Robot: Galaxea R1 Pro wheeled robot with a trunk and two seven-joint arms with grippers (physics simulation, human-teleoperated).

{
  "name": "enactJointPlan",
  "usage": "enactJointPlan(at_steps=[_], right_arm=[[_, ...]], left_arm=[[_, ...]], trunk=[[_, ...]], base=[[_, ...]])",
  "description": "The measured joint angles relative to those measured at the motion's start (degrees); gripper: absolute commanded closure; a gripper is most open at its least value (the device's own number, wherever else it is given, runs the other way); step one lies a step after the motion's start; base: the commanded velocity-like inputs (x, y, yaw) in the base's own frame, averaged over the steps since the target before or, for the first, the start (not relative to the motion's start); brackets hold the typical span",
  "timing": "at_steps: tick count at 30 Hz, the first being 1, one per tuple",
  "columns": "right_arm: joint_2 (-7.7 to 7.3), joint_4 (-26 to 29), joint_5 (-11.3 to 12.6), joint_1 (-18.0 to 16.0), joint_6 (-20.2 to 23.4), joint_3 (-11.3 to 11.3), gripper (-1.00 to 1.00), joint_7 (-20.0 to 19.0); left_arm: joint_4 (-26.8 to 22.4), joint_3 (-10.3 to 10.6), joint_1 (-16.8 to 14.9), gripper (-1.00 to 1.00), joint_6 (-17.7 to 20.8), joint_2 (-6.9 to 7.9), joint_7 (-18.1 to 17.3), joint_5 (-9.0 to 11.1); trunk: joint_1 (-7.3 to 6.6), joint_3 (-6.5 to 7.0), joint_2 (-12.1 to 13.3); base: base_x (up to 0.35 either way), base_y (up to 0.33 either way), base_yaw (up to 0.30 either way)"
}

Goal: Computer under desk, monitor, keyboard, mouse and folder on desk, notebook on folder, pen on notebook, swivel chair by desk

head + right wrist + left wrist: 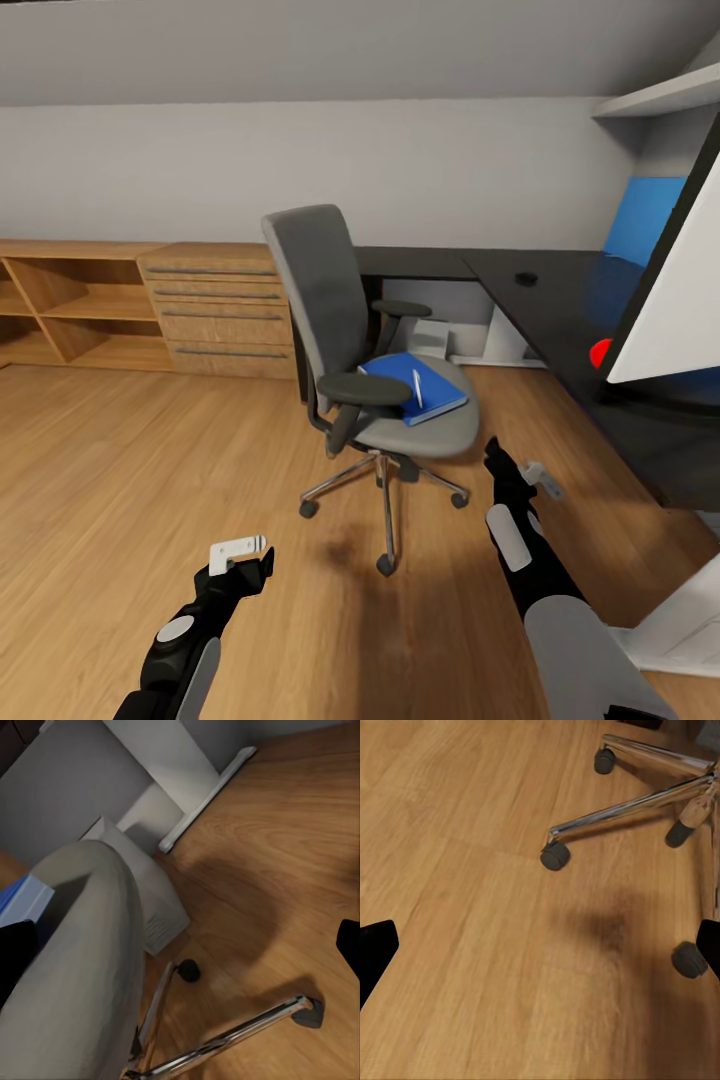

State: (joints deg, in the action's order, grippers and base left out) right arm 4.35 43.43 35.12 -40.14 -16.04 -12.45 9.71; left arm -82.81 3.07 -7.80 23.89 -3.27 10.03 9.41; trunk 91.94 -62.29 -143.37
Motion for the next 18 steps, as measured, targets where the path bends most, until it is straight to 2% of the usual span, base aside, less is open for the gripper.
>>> enactJointPlan(at_steps=[5, 18], right_arm=[[-0.04, -0.02, 0.02, 0.00, 0.04, -0.01, -1.00, 0.00], [-0.14, 0.05, -0.04, 0.00, 0.00, -0.11, -1.00, 0.00]], left_arm=[[0.00, -0.04, 0.00, -1.00, 0.07, 0.00, 0.00, 0.00], [0.00, -0.08, 0.00, -1.00, 0.23, 0.00, 0.00, 0.00]], trunk=[[0.01, 0.00, 0.00], [0.01, 0.00, 0.00]], base=[[0.174, 0.000, 0.000], [0.056, 0.000, 0.000]])
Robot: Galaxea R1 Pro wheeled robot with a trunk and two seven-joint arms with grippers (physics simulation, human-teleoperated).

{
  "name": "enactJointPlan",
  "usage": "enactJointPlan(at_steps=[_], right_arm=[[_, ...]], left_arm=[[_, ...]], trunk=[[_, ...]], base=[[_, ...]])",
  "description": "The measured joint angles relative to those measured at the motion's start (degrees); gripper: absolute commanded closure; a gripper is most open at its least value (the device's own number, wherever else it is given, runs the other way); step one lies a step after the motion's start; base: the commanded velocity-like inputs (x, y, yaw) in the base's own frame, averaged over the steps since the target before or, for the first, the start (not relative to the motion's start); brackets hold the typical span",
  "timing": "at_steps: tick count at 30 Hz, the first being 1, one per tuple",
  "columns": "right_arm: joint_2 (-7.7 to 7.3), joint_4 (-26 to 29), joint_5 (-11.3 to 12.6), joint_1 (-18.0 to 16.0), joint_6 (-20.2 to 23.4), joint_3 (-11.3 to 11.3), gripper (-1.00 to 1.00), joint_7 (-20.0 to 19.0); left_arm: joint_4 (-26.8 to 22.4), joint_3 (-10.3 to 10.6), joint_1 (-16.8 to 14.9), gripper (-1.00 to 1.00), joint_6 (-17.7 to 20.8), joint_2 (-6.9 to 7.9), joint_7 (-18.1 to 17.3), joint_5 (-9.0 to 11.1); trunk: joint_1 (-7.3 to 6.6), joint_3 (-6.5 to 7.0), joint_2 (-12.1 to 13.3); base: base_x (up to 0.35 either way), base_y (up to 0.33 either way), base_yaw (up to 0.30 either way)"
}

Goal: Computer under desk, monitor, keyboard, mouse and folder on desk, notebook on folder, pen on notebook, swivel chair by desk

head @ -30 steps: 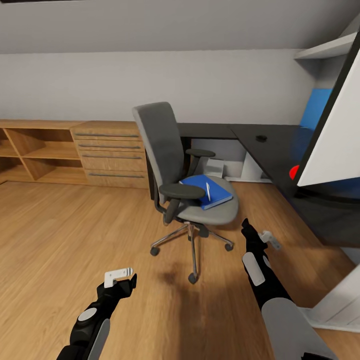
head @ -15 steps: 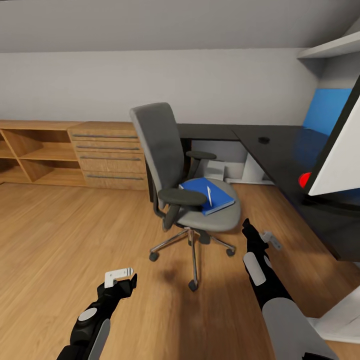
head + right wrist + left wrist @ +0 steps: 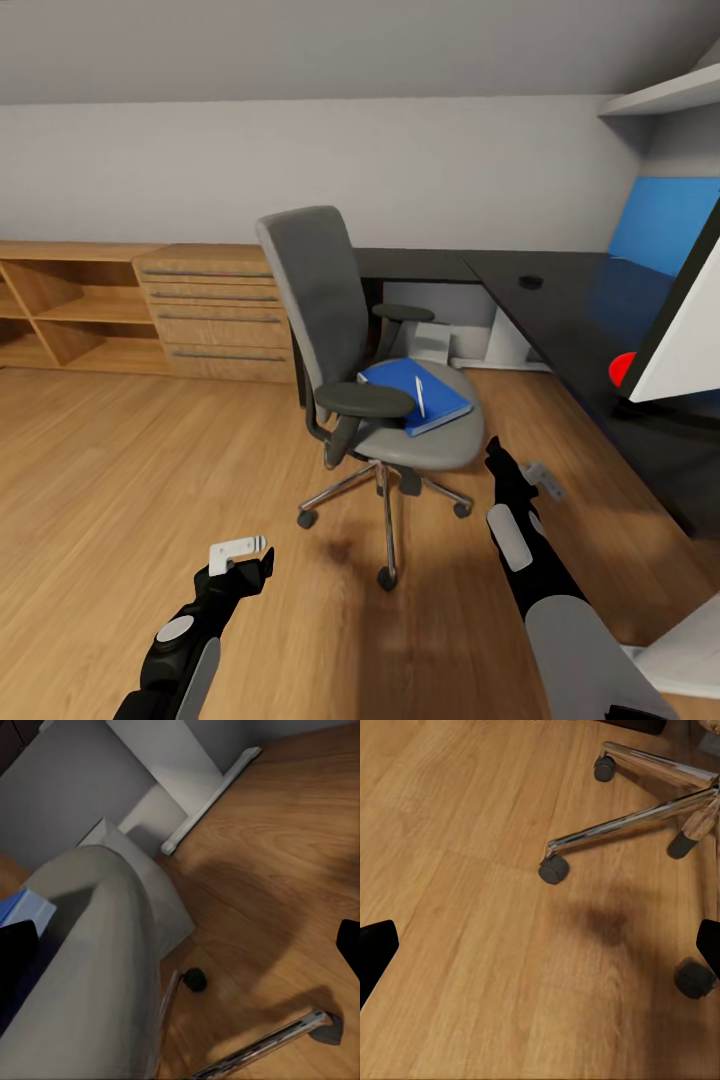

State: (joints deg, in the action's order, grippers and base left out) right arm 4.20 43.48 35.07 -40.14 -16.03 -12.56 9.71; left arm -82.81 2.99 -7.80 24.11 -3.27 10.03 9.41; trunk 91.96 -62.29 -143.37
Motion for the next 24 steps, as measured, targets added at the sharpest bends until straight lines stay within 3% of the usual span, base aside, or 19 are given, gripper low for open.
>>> enactJointPlan(at_steps=[13, 24], right_arm=[[-0.08, 0.57, -0.09, 0.05, -0.10, -0.21, -1.00, 0.00], [-0.49, 0.61, -0.07, 0.25, -0.07, -2.07, -1.00, 0.00]], left_arm=[[0.14, 0.00, 0.00, -1.00, 0.01, 0.00, 0.01, -0.04], [0.17, 0.00, 0.00, -1.00, -0.15, 0.00, 0.00, -0.02]], trunk=[[0.01, 0.00, 0.00], [0.00, 0.00, 0.00]], base=[[0.155, 0.000, 0.000], [0.166, 0.000, 0.000]])
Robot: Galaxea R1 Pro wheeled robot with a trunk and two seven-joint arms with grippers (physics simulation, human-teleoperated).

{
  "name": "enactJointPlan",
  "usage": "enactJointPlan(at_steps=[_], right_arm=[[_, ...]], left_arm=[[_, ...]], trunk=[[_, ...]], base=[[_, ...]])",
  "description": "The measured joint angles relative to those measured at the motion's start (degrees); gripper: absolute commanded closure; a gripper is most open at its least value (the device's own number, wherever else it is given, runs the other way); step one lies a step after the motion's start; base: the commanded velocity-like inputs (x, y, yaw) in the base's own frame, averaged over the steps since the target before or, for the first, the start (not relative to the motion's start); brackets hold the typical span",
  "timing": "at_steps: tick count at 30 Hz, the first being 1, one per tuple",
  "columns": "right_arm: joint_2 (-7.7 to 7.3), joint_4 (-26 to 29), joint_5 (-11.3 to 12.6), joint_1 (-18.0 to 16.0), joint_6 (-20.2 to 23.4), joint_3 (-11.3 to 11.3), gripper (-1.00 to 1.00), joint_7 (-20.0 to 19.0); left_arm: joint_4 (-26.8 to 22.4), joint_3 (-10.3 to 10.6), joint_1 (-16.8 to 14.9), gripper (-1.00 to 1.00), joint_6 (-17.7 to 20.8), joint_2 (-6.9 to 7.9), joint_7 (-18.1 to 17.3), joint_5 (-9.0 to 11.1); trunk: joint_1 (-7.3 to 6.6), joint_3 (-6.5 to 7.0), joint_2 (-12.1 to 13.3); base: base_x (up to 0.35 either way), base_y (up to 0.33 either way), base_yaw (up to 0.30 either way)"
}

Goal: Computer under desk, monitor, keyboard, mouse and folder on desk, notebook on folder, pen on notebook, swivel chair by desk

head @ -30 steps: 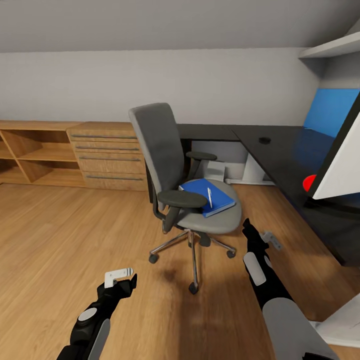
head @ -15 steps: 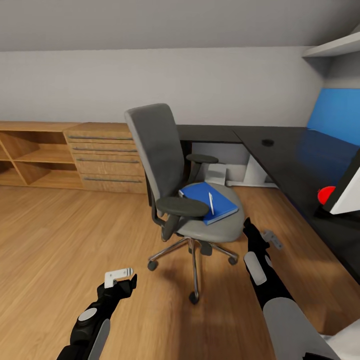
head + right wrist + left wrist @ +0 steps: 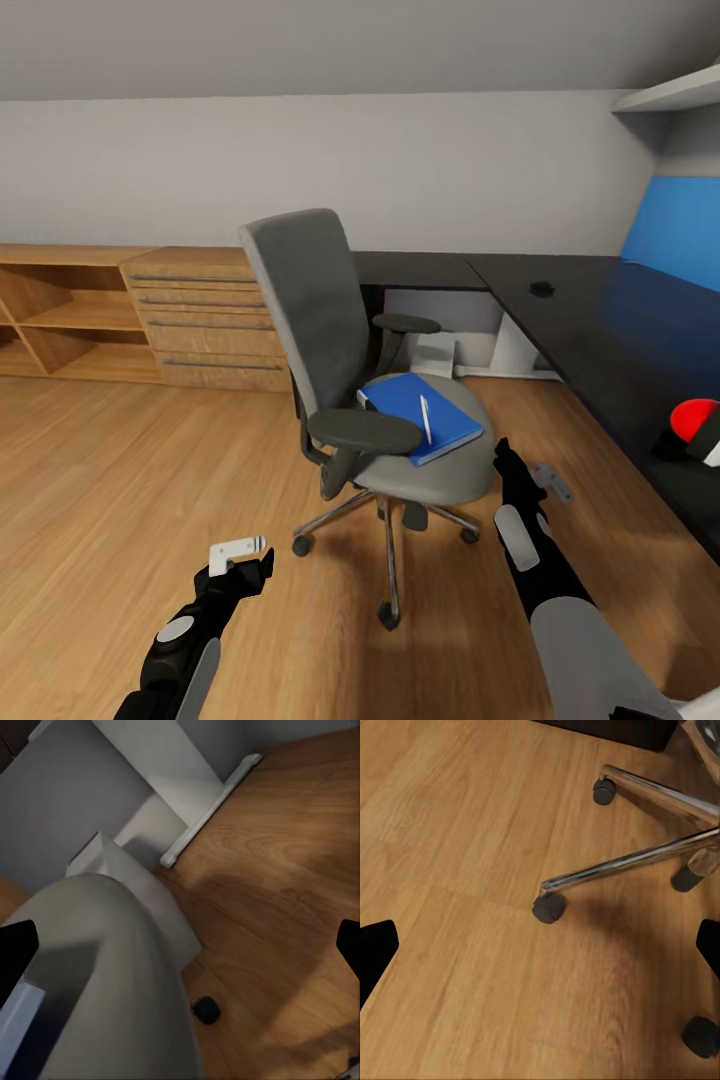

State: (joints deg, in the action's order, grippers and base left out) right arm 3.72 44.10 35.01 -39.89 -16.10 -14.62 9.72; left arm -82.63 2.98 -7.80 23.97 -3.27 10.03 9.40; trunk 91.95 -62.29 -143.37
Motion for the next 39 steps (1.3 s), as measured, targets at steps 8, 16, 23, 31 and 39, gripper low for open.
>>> enactJointPlan(at_steps=[8, 16, 23, 31, 39], right_arm=[[-0.50, 0.00, 0.22, 0.01, 0.38, -1.90, -1.00, 0.00], [-0.86, 0.00, 2.39, 0.01, 1.65, -2.79, -1.00, -0.01], [-2.44, -0.01, 5.60, 0.01, 4.06, -2.84, -1.00, -0.08], [-2.63, -0.04, 6.13, 0.01, 4.41, -2.89, -1.00, -0.10], [-2.69, -0.01, 6.50, 0.01, 7.09, -3.16, -1.00, -0.15]], left_arm=[[0.00, 0.00, 0.00, -1.00, 0.00, 0.02, 0.02, 0.00], [0.00, 0.00, 0.00, -1.00, -0.02, 0.04, 0.01, -0.06], [0.15, 0.00, 0.00, -1.00, -0.03, 0.08, 0.00, 0.01], [0.18, 0.01, 0.00, -1.00, 0.03, 0.09, -0.01, 0.02], [0.18, 0.06, 0.00, -1.00, 0.06, 0.09, 0.00, 0.01]], trunk=[[0.01, 0.00, 0.00], [0.00, 0.00, 0.00], [0.01, 0.00, 0.00], [0.01, 0.00, 0.00], [0.01, 0.00, 0.00]], base=[[0.054, 0.000, 0.000], [0.093, 0.000, 0.000], [0.109, 0.000, 0.000], [0.130, 0.000, 0.000], [0.102, 0.000, 0.000]])
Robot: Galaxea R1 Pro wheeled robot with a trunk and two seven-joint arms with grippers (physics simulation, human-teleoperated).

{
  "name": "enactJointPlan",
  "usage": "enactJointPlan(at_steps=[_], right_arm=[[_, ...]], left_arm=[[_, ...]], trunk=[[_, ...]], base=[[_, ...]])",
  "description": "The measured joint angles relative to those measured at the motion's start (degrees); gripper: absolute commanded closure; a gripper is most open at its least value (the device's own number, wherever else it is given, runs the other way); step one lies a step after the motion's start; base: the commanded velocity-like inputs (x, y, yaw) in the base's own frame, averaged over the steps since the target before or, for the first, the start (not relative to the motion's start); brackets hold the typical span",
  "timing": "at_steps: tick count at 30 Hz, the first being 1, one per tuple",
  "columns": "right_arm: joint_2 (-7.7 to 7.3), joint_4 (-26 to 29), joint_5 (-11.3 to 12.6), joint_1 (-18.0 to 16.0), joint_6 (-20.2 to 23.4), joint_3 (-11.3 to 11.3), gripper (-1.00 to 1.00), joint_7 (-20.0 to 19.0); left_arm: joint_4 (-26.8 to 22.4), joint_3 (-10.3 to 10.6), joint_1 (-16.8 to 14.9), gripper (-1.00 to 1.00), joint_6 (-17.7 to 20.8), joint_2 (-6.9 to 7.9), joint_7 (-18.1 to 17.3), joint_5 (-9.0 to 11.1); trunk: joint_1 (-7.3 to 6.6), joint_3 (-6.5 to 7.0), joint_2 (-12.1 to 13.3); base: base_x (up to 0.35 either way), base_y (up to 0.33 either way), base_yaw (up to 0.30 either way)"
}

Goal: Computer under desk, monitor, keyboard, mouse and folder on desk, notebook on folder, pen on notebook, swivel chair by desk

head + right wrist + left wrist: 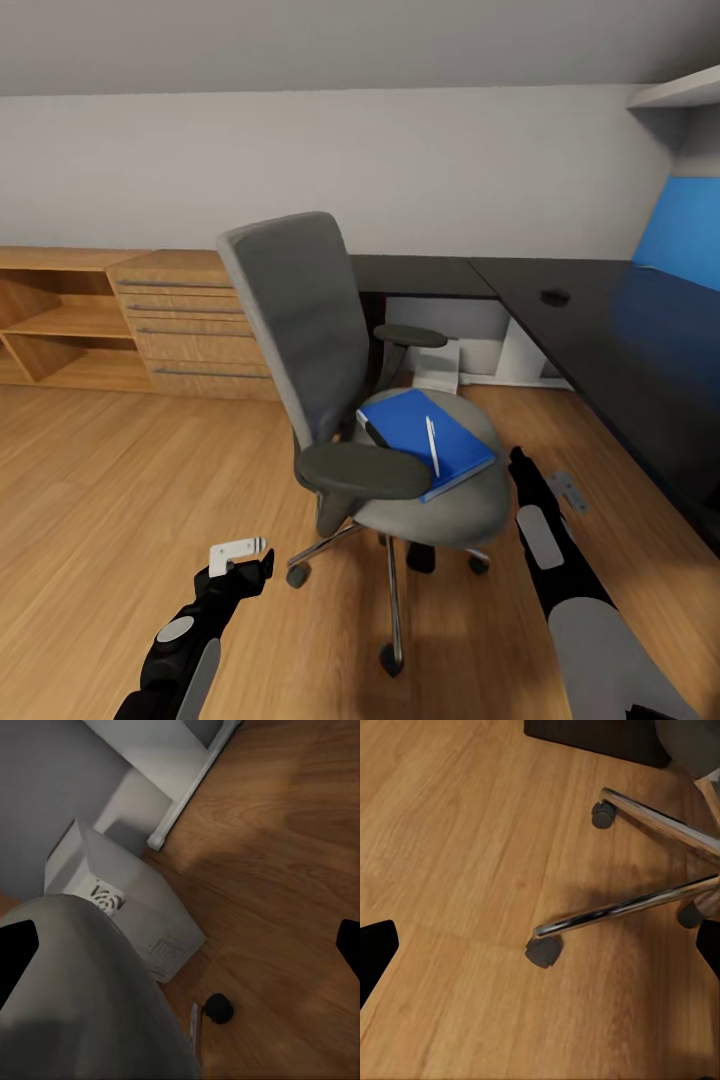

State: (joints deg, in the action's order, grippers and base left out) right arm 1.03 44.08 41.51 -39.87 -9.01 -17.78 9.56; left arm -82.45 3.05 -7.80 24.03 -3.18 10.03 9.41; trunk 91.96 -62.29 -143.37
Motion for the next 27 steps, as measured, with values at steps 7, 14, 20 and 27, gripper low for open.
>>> enactJointPlan(at_steps=[7, 14, 20, 27], right_arm=[[-0.23, 0.00, 0.82, 0.00, 0.53, -0.24, -1.00, -0.01], [-0.41, -0.02, 2.42, 0.00, 0.60, -0.29, -1.00, 0.05], [-0.44, -0.08, 4.62, 0.00, 0.62, -0.23, -1.00, 0.06], [-0.44, -0.09, 5.28, 0.00, 0.62, -0.22, -1.00, 0.06]], left_arm=[[0.00, 0.02, 0.00, -1.00, -0.09, -0.03, -0.01, 0.00], [0.00, 0.02, 0.00, -1.00, -0.08, -0.01, 0.00, 0.00], [0.00, 0.02, 0.00, -1.00, -0.08, -0.03, 0.00, 0.00], [0.00, 0.02, 0.00, -1.00, -0.08, -0.08, 0.00, 0.00]], trunk=[[0.00, 0.00, 0.00], [0.00, 0.00, 0.00], [0.00, 0.00, 0.00], [0.00, 0.00, 0.00]], base=[[0.117, 0.000, 0.000], [0.022, 0.000, 0.000], [0.003, 0.000, 0.000], [0.000, 0.000, 0.000]])
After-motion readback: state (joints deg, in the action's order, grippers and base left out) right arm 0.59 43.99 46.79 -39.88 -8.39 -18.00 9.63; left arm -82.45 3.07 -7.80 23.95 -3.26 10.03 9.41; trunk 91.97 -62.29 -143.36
